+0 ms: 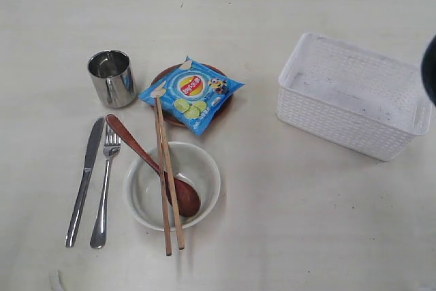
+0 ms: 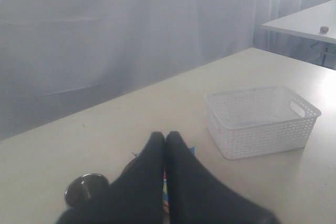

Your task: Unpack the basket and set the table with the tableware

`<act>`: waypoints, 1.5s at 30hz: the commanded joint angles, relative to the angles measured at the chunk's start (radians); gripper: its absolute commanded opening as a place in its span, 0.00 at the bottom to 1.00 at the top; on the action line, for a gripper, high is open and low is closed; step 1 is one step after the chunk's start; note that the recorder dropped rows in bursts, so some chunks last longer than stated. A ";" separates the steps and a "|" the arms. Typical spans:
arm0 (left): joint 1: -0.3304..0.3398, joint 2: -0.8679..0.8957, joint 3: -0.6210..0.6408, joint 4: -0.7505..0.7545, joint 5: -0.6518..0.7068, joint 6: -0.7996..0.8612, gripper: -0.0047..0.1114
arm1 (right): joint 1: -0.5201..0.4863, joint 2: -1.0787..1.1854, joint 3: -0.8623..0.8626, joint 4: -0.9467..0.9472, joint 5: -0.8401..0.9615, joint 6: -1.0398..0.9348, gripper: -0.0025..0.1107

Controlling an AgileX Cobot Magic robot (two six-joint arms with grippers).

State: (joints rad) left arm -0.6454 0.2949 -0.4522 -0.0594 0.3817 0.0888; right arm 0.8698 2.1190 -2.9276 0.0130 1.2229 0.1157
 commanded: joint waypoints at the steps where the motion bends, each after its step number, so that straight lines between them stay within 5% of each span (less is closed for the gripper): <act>1: 0.004 -0.003 0.004 0.007 0.006 -0.008 0.04 | -0.012 -0.109 -0.003 -0.072 -0.002 -0.020 0.02; 13: 0.004 -0.003 0.004 0.003 -0.011 -0.008 0.04 | -0.012 -0.535 -0.003 -0.414 -0.002 -0.027 0.02; 26: 0.004 -0.003 0.004 0.001 -0.013 -0.008 0.04 | -0.012 -0.887 0.067 -0.418 -0.002 -0.073 0.02; 38: 0.004 -0.003 0.004 0.001 -0.011 -0.011 0.04 | -0.012 -1.270 0.938 -0.507 -0.002 0.064 0.02; 45: 0.004 -0.003 0.004 0.001 -0.013 -0.011 0.04 | -0.012 -1.574 1.526 -0.517 -0.433 0.263 0.02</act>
State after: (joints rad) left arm -0.6454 0.2949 -0.4522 -0.0594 0.3757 0.0846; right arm 0.8635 0.6647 -1.6022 -0.4625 0.9792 0.2692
